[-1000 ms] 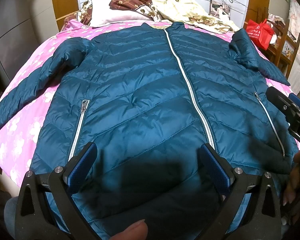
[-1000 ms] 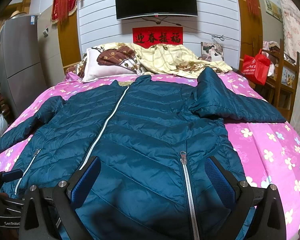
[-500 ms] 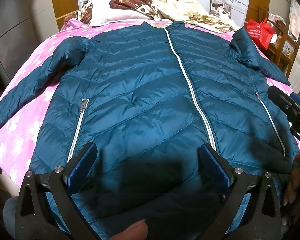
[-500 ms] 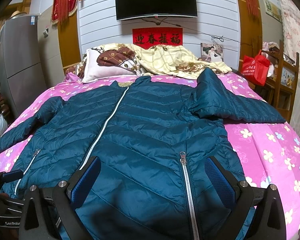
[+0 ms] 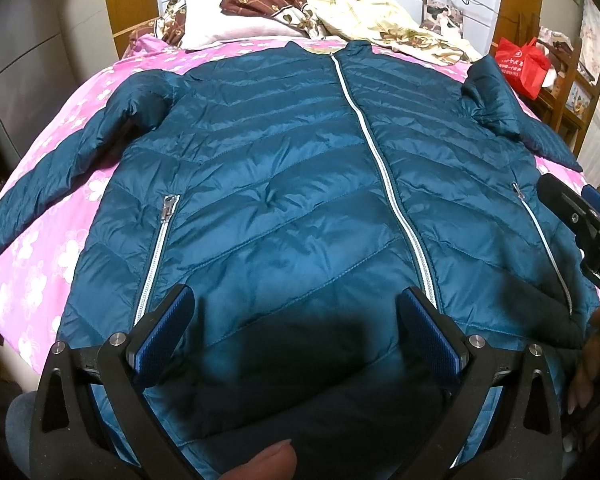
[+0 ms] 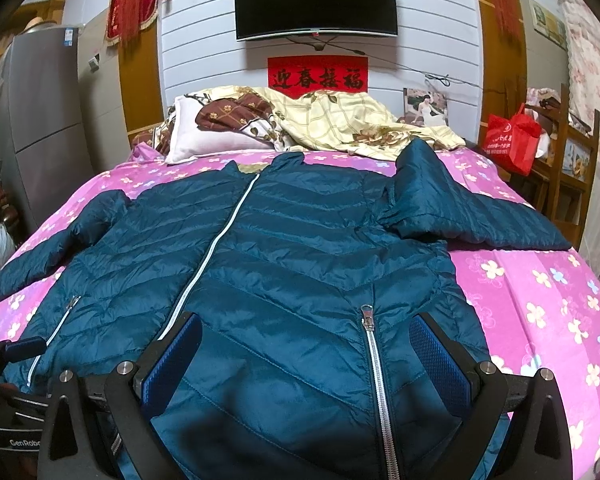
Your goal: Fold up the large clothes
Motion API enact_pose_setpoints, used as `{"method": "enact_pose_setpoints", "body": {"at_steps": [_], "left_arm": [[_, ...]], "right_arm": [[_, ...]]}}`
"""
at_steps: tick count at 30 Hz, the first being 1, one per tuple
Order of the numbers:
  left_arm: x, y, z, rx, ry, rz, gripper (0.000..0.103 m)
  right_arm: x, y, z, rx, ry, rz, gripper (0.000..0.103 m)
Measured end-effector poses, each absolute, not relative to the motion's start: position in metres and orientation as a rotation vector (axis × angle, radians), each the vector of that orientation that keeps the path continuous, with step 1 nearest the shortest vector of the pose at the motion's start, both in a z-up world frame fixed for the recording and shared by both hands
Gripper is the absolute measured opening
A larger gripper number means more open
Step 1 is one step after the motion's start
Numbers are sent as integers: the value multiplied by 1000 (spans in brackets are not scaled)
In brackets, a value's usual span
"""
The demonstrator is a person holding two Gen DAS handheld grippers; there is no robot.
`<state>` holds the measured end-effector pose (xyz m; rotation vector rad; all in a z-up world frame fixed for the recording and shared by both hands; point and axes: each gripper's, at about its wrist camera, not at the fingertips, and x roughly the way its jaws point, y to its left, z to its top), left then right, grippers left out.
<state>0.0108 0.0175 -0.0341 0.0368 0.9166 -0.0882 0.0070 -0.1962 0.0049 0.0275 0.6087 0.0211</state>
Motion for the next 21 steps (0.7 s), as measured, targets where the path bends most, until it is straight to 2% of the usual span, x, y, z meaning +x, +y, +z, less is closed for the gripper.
{"method": "enact_pose_setpoints", "body": {"at_steps": [21], "left_arm": [[13, 18, -36, 32, 928, -83, 103]], "right_arm": [[6, -194, 3, 23, 599, 7, 103]]}}
